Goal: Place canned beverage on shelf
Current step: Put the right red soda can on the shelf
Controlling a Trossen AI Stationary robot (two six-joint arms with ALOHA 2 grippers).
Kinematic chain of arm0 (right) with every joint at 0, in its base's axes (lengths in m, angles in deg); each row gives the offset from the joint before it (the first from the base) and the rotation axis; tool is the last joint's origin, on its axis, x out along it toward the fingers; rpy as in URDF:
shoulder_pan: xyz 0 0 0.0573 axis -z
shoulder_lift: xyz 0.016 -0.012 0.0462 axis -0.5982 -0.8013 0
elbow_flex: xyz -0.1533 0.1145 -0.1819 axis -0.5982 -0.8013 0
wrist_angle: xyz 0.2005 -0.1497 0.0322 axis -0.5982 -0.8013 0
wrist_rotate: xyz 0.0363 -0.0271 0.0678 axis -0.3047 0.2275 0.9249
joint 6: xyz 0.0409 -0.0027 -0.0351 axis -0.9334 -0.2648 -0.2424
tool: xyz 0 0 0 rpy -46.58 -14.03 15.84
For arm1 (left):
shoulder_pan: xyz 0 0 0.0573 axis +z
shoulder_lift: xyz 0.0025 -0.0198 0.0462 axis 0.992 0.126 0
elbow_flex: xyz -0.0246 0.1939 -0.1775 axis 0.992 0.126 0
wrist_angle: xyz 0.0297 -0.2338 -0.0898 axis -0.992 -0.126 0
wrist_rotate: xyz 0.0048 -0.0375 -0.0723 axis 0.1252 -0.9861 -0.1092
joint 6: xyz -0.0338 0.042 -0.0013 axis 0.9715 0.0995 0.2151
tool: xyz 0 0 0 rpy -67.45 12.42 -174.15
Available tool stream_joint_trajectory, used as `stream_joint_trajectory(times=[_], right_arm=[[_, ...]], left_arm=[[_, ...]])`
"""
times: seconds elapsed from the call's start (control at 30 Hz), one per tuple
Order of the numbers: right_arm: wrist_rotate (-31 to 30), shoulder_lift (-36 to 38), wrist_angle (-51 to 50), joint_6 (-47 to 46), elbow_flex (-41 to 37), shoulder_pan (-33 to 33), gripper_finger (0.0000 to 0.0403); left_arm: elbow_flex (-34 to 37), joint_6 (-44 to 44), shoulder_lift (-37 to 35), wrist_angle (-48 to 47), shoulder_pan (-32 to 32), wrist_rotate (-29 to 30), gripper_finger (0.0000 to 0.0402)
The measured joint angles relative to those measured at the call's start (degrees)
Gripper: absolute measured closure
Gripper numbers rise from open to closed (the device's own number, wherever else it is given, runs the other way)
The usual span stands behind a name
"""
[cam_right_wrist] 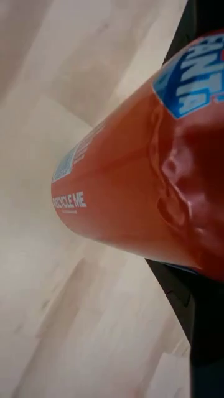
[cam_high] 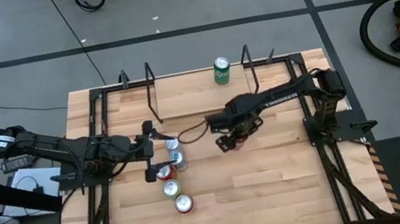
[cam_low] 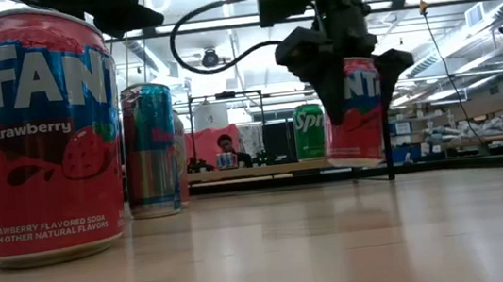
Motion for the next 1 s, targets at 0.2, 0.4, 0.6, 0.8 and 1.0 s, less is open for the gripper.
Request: stream_joint_trajectory(times=[0.2,0.4,0.6,0.8,1.0], right_arm=[[-5.46,0.00,-3.24,5.90,5.76,2.89,0.0077],[-8.73,0.09,-7.41,9.72,11.83,6.00,0.0077],[-7.80,0.09,-8.44,13.19,13.71,10.27,0.0077],[-6.14,0.09,-8.65,16.25,15.71,12.65,0.0077],[-5.98,0.09,-8.56,18.35,18.16,14.19,0.0077]], left_arm=[[0.00,-0.29,0.00,-0.20,0.00,2.98,0.0047],[0.00,-0.81,0.00,-0.23,0.07,4.60,0.0047],[0.00,-2.10,-0.02,-0.23,0.07,5.87,0.0047],[0.00,-3.65,-0.04,-0.45,0.07,9.16,0.0047],[0.02,-4.55,-0.04,-0.51,0.07,9.83,0.0047]])
